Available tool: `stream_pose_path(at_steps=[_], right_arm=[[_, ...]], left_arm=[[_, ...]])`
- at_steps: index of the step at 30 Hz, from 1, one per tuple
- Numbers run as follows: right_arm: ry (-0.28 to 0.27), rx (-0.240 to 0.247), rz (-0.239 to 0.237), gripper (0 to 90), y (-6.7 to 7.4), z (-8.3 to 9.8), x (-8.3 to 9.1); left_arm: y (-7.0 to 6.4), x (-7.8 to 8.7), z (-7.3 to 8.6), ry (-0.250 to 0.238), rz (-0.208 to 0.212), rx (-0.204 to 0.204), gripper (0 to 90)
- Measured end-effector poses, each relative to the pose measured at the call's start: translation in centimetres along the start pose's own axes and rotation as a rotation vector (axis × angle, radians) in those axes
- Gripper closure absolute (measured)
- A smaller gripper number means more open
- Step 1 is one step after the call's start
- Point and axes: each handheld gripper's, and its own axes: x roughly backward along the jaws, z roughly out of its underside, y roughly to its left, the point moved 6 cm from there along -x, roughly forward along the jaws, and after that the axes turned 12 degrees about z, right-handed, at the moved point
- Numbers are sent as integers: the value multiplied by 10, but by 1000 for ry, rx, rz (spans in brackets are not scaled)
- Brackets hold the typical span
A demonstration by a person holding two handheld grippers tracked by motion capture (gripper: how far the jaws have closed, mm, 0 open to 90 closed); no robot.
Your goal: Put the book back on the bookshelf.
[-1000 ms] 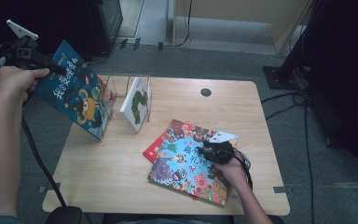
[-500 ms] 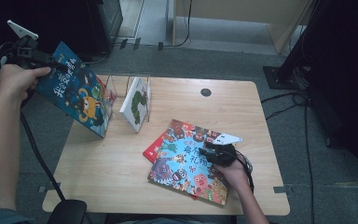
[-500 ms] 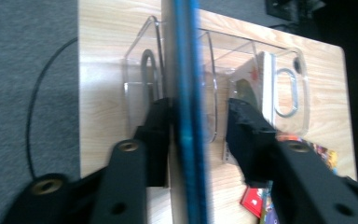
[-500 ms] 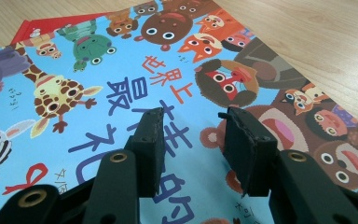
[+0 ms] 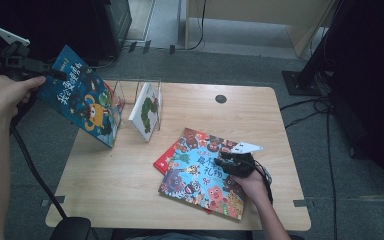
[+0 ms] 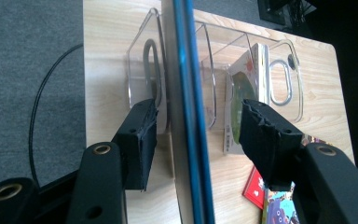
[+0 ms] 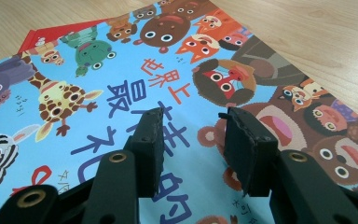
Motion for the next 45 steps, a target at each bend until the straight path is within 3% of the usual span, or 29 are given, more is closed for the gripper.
stream_pose_path(at_steps=[6,10,14,23,28,36,40,45], right_arm=[[25,15,15,567,-4,-3,2],[6,9,24,567,-9,-7,4],[-4,-2,19,567,-12,-9,4],[-2,-17,22,564,-21,-13,5],[2,-23,24,565,-25,-13,5],[-9,-37,14,567,-31,-15,2],[-24,-44,8,570,-32,-17,0],[-8,-42,-1,570,-32,-19,-4]], left_arm=[[-2,3,20,26,-6,-8,463],[-4,6,33,22,0,-12,454],[-9,9,46,31,-4,27,431],[-22,12,76,26,-11,-18,420],[-25,5,97,48,-46,-38,410],[-33,-4,128,59,-25,-71,407],[-44,-13,138,54,16,-113,408],[-57,-31,147,65,13,-171,407]])
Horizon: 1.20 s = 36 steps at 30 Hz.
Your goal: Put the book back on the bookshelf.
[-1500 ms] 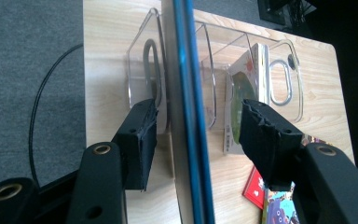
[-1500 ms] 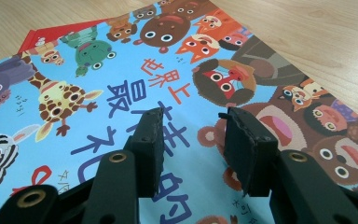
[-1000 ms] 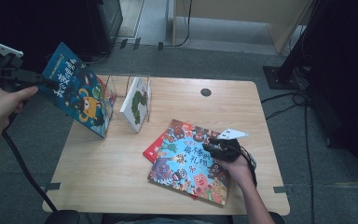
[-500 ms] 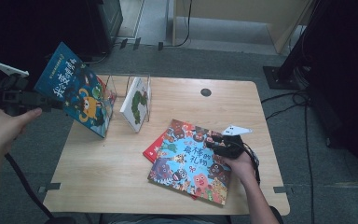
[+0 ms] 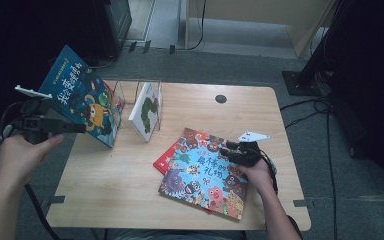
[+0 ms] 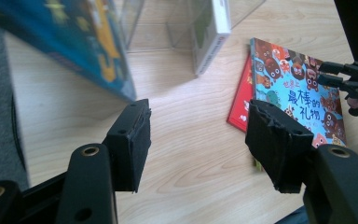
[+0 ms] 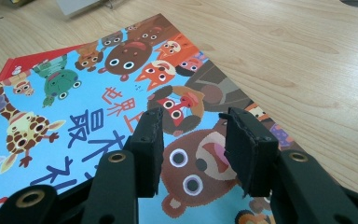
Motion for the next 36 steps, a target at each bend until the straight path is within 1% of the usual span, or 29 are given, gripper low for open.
stream_pose_path(at_steps=[1,3,5,7,9,12,14,16,18,19,22,26,28,30,32,33,36], right_arm=[[0,0,0,570,0,0,0],[2,-1,-1,571,0,0,0],[2,-1,0,571,0,0,0],[2,0,0,571,-1,0,0],[7,1,5,572,-1,1,0],[12,1,8,574,-1,2,1],[11,1,11,576,-2,3,3],[9,3,14,578,-3,4,5],[12,0,18,579,-3,6,6],[19,-2,22,579,-4,8,8],[20,-5,25,579,-4,10,10],[19,-2,38,579,-6,16,15],[19,-12,46,580,-7,19,19],[19,-13,52,580,-9,20,21],[19,-28,62,580,-11,24,25],[20,-34,70,580,-14,28,28],[16,-44,78,580,-16,31,31]], left_arm=[[-2,-3,0,-5,3,-7,407],[-6,-12,1,0,11,-26,407],[-9,-20,1,3,12,-34,408],[-12,-30,2,3,13,-53,408],[-15,-41,5,17,15,-68,409],[-19,-59,9,38,57,-67,412],[-20,-71,10,48,60,-75,418],[-21,-81,11,64,75,-78,420],[-23,-91,11,79,75,-87,420],[-25,-96,11,84,88,-91,420],[-29,-111,10,106,110,-103,421],[-32,-131,9,137,103,-130,423],[-34,-141,9,152,106,-136,424],[-37,-154,10,181,114,-155,424],[-40,-166,11,192,118,-168,425],[-42,-171,11,196,132,-170,426],[-46,-185,11,206,147,-191,427]])
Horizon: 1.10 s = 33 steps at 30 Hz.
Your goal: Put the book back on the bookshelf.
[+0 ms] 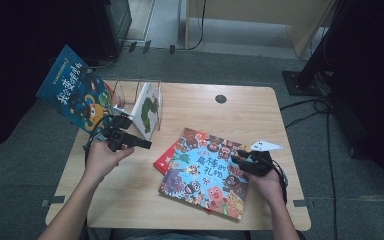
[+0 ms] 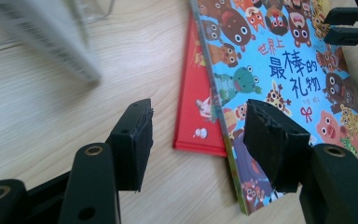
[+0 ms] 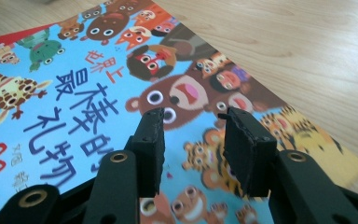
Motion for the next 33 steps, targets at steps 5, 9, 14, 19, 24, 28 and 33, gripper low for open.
stream_pose_path(at_steps=[5,9,14,19,24,28,33], right_arm=[[-7,-8,17,596,-5,8,9],[-4,-26,34,612,-11,15,13],[-2,-53,58,619,-18,22,20],[-4,-76,77,640,-25,28,26],[15,-100,101,703,-32,35,33],[29,-126,89,778,-32,37,35],[33,-140,89,822,-31,39,34]], left_arm=[[-2,-22,-4,18,23,-25,433],[-5,-40,-3,35,3,-69,476],[-6,-58,-1,53,25,-88,557],[-5,-73,2,91,32,-109,572],[-2,-84,1,105,31,-134,615],[2,-91,4,123,6,-157,642],[2,-97,5,113,2,-175,684]])
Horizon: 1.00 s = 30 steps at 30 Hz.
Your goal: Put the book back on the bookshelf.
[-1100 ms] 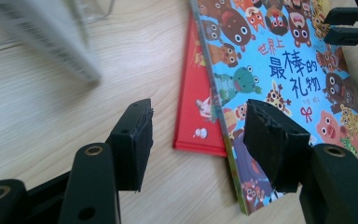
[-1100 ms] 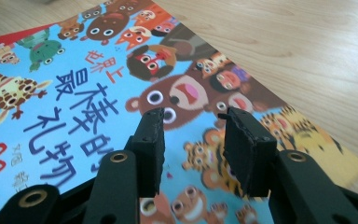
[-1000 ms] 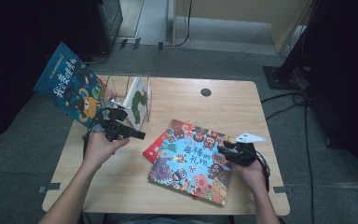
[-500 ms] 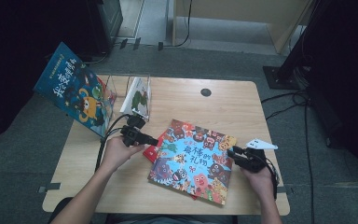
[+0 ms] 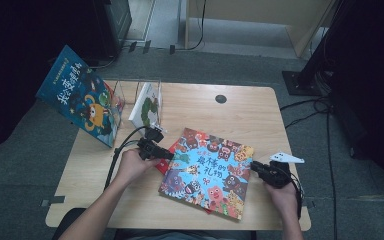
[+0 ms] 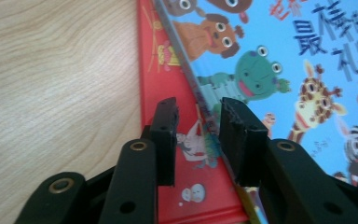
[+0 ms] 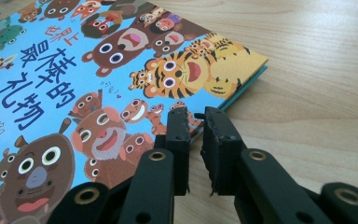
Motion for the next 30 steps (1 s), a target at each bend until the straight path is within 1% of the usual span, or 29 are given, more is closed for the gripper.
stream_pose_path(at_steps=[2,3,4,5,6,7,8,9,10,12,13,14,16,17,20,23,26,27,29,30], right_arm=[[5,-4,4,833,0,1,-1],[5,-8,2,838,0,1,-1],[8,-9,0,841,0,1,-1],[7,-8,0,843,0,1,-1],[7,-7,0,845,0,1,-1],[8,-7,1,844,0,1,-1],[7,-7,2,840,1,1,-1],[6,-2,4,834,0,1,-1],[5,0,7,831,0,1,-1],[3,-1,8,834,1,1,-1],[4,-1,10,838,1,2,0],[5,-1,8,849,1,1,-1],[5,1,1,863,2,1,-1],[7,3,2,867,2,1,-1],[13,5,4,883,2,0,-2],[9,6,-2,886,3,-3,-5],[8,16,-10,880,4,-6,-9],[10,18,-13,881,5,-7,-10],[11,23,-19,888,6,-9,-13],[11,25,-24,893,6,-11,-15]], left_arm=[[0,-1,0,-7,-1,-4,696],[1,0,0,-4,0,-14,700],[2,0,1,-5,8,-16,699],[2,0,1,-15,26,-1,694],[3,0,2,-43,40,21,690],[4,0,3,-57,47,13,689],[4,0,5,-68,54,-12,689],[3,0,6,-72,50,-39,688],[3,0,6,-69,44,-55,691],[1,0,7,-70,15,-62,699],[1,-1,7,-71,3,-72,704],[1,-1,7,-80,5,-66,707],[2,0,8,-96,25,-30,708],[3,0,8,-99,33,-24,708],[2,0,8,-99,23,-21,711],[3,1,10,-83,38,23,779],[2,4,17,-89,63,49,793],[2,5,19,-89,69,53,789],[1,8,24,-90,52,48,799],[1,8,26,-88,57,49,808]])
